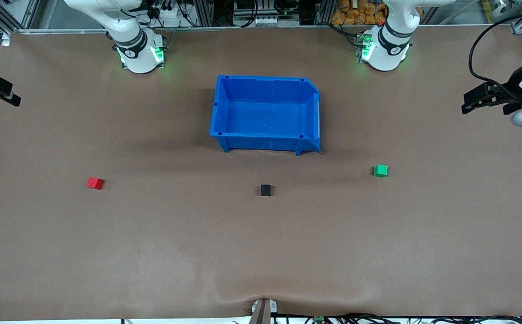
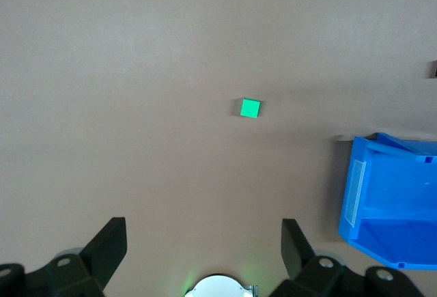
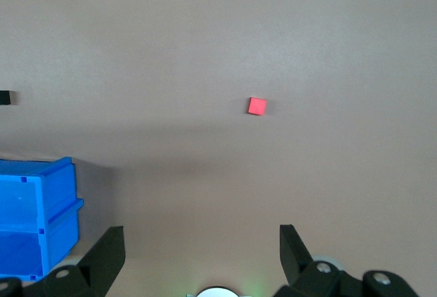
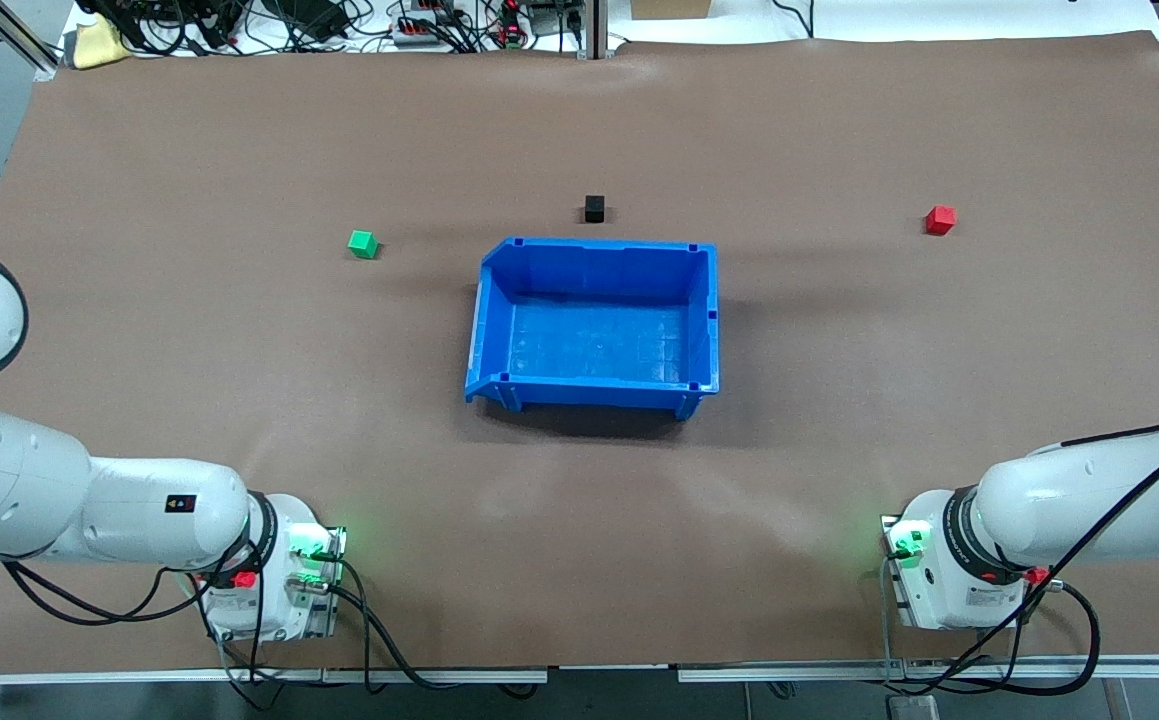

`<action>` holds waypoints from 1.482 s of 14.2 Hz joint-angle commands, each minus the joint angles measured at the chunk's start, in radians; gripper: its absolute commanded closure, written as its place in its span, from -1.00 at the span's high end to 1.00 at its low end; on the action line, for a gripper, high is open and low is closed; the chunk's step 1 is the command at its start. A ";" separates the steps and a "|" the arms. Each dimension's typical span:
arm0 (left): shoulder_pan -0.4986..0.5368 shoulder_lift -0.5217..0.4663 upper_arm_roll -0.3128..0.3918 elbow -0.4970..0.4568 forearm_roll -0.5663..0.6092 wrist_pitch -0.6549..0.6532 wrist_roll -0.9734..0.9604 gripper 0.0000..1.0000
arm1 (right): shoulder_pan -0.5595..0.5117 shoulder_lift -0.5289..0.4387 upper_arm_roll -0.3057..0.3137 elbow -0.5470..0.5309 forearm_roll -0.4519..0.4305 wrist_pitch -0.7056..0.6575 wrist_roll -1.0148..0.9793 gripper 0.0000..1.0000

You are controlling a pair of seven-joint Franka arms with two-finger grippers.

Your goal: Attach green and red cubes to black cube

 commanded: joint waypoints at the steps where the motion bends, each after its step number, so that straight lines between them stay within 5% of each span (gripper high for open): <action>1: 0.003 0.001 -0.004 0.022 0.017 -0.025 0.029 1.00 | -0.024 0.006 0.012 0.006 0.003 -0.007 -0.005 1.00; 5: 0.000 0.008 -0.009 0.033 0.000 -0.025 0.017 1.00 | -0.030 0.022 0.012 0.009 -0.002 0.013 -0.005 1.00; 8: -0.004 0.055 -0.010 0.020 0.003 -0.056 0.017 1.00 | -0.053 0.162 0.010 0.017 0.006 0.061 0.000 1.00; 13: -0.024 0.161 -0.029 -0.016 -0.002 -0.050 0.016 1.00 | -0.119 0.255 0.010 0.009 0.009 0.072 -0.042 1.00; 17: -0.018 0.146 -0.079 -0.269 -0.011 0.270 0.009 1.00 | -0.169 0.432 0.010 0.012 0.009 0.085 -0.040 1.00; 21: -0.014 0.158 -0.079 -0.446 -0.012 0.535 0.011 1.00 | -0.160 0.616 0.012 0.010 0.013 0.309 0.103 1.00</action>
